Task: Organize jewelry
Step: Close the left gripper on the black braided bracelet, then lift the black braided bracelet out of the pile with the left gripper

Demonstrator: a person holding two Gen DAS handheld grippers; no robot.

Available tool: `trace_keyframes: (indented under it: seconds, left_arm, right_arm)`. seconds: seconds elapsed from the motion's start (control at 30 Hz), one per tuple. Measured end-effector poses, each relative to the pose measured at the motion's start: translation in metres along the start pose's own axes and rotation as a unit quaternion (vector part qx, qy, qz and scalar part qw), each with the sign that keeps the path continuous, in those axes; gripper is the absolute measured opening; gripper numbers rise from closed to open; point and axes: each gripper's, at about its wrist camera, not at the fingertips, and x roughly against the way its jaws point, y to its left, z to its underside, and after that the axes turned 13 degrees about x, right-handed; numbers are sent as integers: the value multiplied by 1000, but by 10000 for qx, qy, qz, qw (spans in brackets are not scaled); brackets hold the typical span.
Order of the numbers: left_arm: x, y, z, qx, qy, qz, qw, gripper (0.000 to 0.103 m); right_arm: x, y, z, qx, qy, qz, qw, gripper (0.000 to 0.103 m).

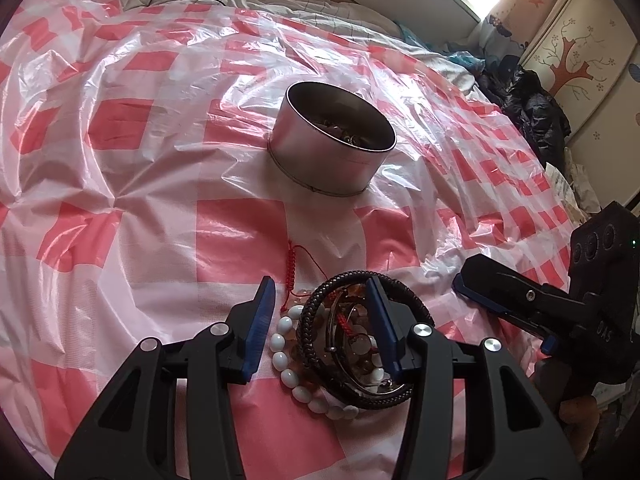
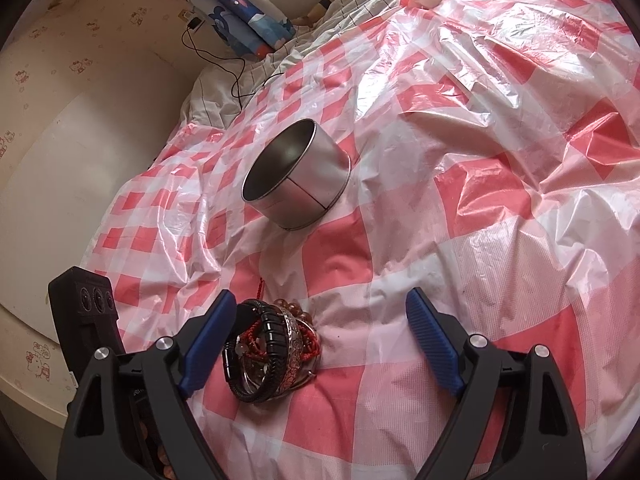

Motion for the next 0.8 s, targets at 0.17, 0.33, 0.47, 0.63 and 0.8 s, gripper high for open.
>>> trace_keyframes:
  seconds: [0.17, 0.33, 0.47, 0.63, 0.8]
  left_arm:
    - [-1, 0, 1, -12, 6, -20, 10000, 41]
    - [1, 1, 0, -85, -26, -51, 9999, 20]
    - [6, 4, -2, -57, -112, -61, 9999, 9]
    - [7, 2, -2, -124, -119, -35, 9998, 8]
    - [12, 2, -3, -153, -196, 31, 9997, 8]
  right_arm:
    - [-2, 3, 1, 86, 8, 86, 9999, 84]
    - [-2, 3, 1, 91, 10, 92, 9999, 84]
    - [-2, 3, 2, 85, 7, 88, 9999, 84]
    - [-2, 3, 2, 94, 8, 97, 9999, 85]
    - [-2, 3, 2, 92, 6, 100, 9999, 85]
